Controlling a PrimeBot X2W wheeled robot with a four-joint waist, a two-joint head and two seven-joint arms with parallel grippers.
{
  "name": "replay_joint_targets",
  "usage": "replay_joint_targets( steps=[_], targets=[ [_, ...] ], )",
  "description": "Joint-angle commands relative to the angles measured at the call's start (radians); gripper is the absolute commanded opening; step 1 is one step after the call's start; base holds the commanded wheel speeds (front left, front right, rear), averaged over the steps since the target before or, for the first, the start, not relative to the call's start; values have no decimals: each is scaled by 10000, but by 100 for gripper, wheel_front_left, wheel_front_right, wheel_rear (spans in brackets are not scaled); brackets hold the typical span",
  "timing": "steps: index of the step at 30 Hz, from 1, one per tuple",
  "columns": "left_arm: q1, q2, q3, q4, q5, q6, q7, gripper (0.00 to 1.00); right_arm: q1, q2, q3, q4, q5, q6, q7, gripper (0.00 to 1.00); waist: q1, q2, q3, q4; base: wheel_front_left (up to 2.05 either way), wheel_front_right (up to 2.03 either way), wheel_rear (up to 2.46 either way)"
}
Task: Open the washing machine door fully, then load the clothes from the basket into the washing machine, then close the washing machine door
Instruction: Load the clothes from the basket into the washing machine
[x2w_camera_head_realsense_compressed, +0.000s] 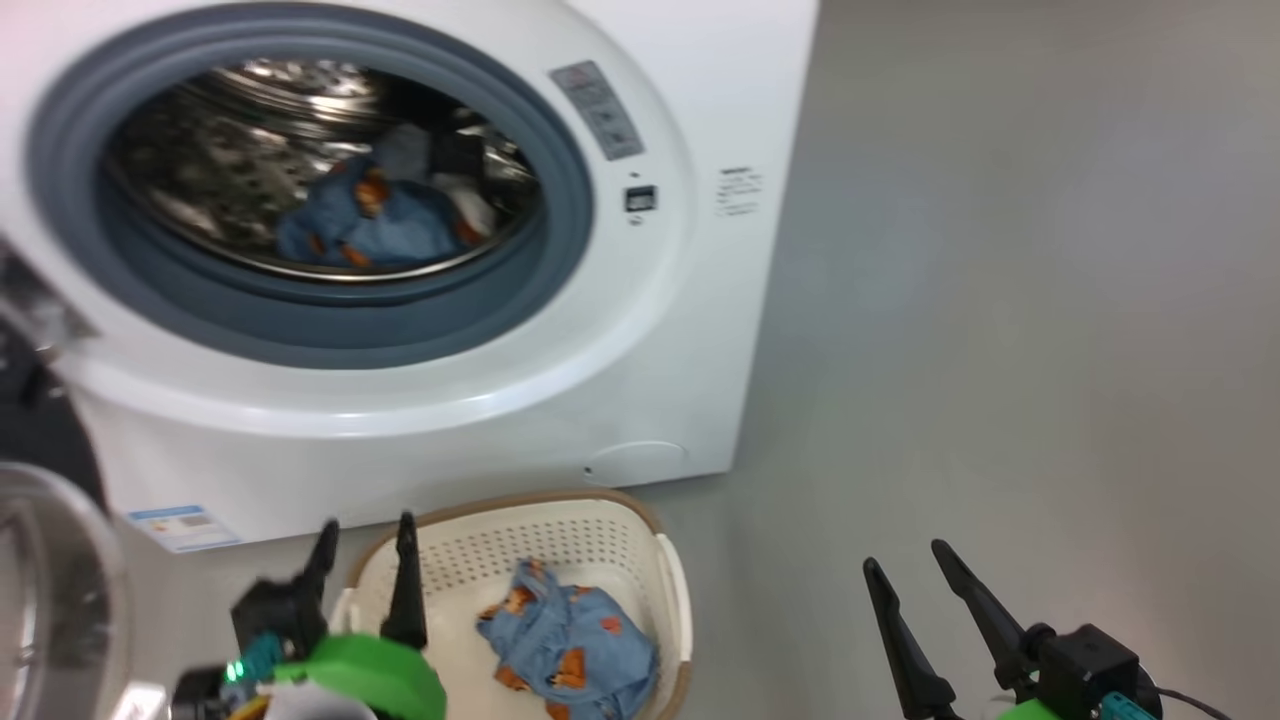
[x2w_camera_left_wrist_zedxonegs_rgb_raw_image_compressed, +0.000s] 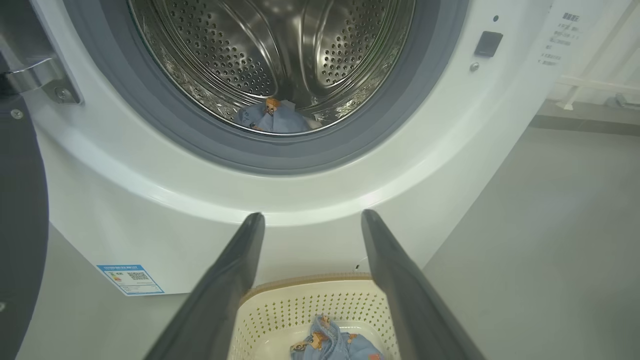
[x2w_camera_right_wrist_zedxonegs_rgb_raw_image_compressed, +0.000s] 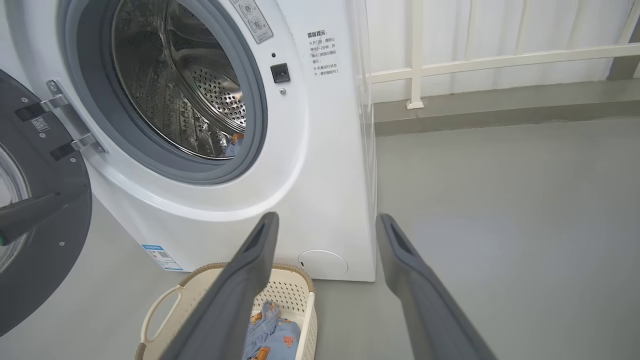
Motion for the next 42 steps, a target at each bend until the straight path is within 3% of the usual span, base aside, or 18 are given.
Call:
replay_joint_targets(
  steps=[1, 8, 19, 30, 42],
  targets=[
    [152, 116, 229, -478, -155, 153, -64, 100, 1, -80, 187, -289, -108, 62, -49, 100, 0, 0, -497, 579, 0, 0, 0],
    [1652, 125, 127, -1915, -73, 560, -64, 100, 348, -204, 98, -350, -136, 62, -49, 100, 0, 0, -982, 1001, 0, 0, 0],
    [3349, 259, 807, -3733, 24, 422, -64, 100, 755, -451, -91, -530, -304, 62, -49, 100, 0, 0, -1192, 1285, 0, 0, 0],
    [4136, 158, 1309, -4231, 29, 247, -64, 100, 1035, -468, -439, -738, -516, 62, -49, 100, 0, 0, -1170, 1151, 0, 0, 0],
    [4140, 65, 1477, -4067, -63, 28, -64, 100, 1061, -444, -626, -763, -649, 62, -49, 100, 0, 0, -848, 545, 0, 0, 0]
  ],
)
